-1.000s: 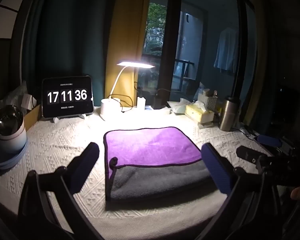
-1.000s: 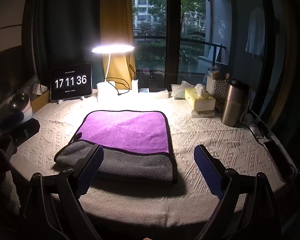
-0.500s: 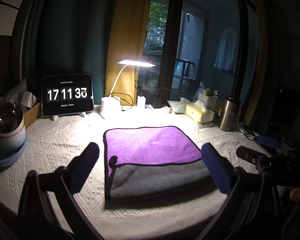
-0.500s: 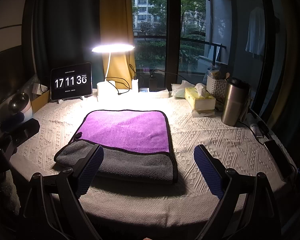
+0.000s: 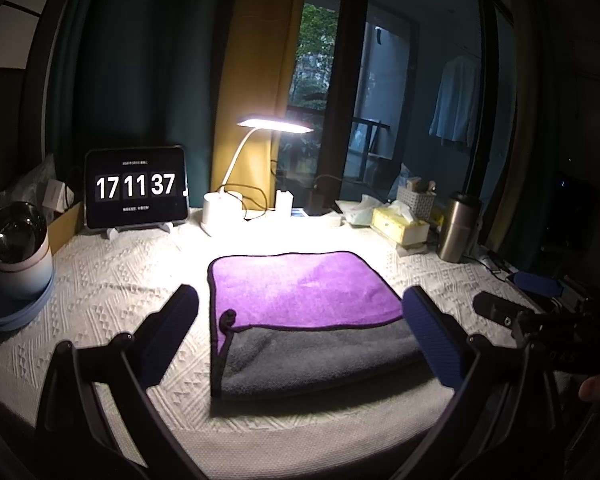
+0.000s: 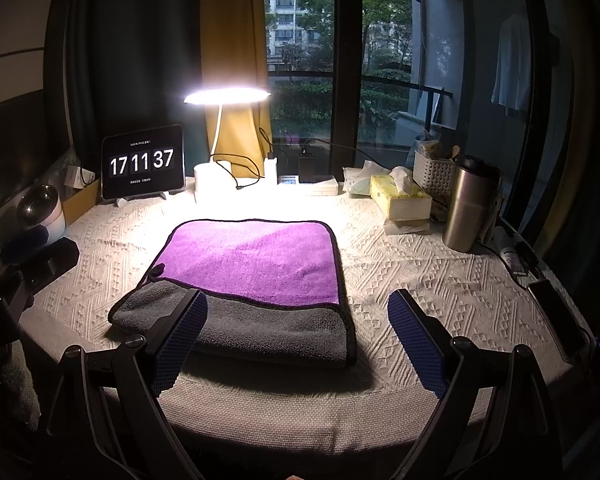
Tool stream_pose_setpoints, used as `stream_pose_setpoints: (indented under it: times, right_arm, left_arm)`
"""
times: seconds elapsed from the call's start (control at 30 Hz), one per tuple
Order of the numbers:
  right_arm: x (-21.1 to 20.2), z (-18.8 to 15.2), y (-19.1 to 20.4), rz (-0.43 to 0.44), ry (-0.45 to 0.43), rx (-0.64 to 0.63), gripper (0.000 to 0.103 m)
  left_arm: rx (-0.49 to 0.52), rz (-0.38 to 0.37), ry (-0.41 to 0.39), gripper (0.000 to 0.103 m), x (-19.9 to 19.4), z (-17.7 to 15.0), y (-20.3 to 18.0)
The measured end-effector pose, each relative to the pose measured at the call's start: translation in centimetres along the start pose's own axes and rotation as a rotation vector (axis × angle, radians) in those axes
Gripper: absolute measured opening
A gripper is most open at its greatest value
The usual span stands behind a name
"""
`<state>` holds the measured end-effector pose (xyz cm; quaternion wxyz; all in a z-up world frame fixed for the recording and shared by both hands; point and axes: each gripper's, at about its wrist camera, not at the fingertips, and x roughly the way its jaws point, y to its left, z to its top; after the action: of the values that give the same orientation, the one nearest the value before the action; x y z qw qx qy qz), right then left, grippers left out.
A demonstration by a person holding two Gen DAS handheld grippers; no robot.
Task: Fold towel
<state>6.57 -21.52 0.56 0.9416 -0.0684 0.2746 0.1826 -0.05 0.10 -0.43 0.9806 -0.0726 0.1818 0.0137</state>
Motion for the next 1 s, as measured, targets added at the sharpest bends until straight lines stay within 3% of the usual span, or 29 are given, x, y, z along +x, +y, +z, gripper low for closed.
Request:
stream_pose_setpoints:
  times: [0.63, 1.0]
  right_arm:
    - [0.2, -0.2, 0.2, 0.003, 0.000, -0.001, 0.094]
    - [1.6, -0.3, -0.2, -0.003, 0.016, 0.009, 0.094]
  left_arm:
    - [-0.005, 0.001, 0.000, 0.102, 0.0, -0.4, 0.2]
    - [-0.033, -0.006, 0.028, 0.102, 2.0, -0.7, 0.2]
